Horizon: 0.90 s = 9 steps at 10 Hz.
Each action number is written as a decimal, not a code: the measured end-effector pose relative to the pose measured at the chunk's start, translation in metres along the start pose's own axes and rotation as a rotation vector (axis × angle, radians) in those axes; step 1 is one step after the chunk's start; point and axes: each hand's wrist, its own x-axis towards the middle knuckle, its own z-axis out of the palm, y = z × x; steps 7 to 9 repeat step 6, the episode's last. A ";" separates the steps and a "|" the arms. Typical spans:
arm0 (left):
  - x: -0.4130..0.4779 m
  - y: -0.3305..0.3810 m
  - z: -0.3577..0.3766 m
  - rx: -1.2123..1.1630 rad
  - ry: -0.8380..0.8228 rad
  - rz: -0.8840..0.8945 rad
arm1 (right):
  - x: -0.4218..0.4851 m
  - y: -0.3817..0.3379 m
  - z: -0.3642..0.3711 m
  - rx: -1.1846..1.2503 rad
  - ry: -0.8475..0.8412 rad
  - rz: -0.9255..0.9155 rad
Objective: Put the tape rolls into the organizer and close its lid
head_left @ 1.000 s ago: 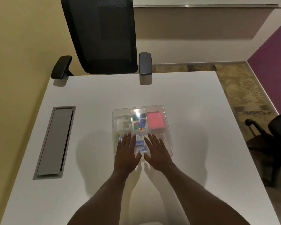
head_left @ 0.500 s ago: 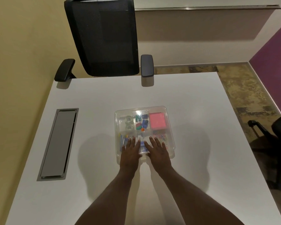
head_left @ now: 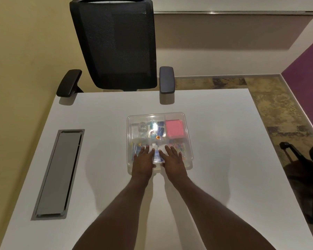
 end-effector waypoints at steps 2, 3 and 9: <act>0.036 -0.005 -0.009 0.031 -0.004 0.009 | 0.029 0.001 -0.002 -0.019 0.083 -0.017; 0.036 -0.004 -0.013 0.060 0.006 0.020 | 0.030 0.000 0.001 -0.052 0.105 -0.021; 0.003 -0.009 -0.010 -0.051 0.195 0.101 | 0.008 0.004 0.001 -0.077 0.256 -0.159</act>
